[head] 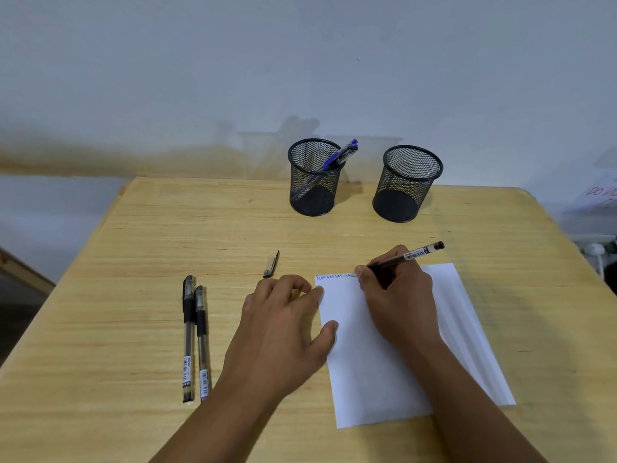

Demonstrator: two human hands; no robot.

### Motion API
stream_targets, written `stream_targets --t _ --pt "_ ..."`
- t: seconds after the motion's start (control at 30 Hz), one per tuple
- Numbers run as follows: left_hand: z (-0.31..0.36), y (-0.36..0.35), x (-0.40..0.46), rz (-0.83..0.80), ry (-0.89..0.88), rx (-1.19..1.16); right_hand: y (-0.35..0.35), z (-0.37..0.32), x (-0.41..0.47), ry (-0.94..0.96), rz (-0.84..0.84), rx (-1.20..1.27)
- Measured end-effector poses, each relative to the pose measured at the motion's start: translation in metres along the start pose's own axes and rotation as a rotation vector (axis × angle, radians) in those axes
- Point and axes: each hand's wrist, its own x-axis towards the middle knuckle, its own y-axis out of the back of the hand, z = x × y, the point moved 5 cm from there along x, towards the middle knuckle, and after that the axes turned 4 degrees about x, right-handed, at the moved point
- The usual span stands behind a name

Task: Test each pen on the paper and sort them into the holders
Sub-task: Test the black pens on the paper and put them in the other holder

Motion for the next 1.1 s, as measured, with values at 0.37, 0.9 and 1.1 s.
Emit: stream_targets --t 0.37,0.9,1.1 --pt "0.000 -0.001 0.000 0.002 -0.001 -0.006 0.000 -0.002 -0.001 0.005 0.013 0.007" --pt "-0.001 -0.002 -0.001 -0.007 -0.010 -0.015 0.007 0.004 -0.002 -0.025 0.055 0.175" --pt "0.002 0.000 -0.003 0.001 -0.011 -0.014 0.014 0.013 0.004 -0.081 0.110 0.338"
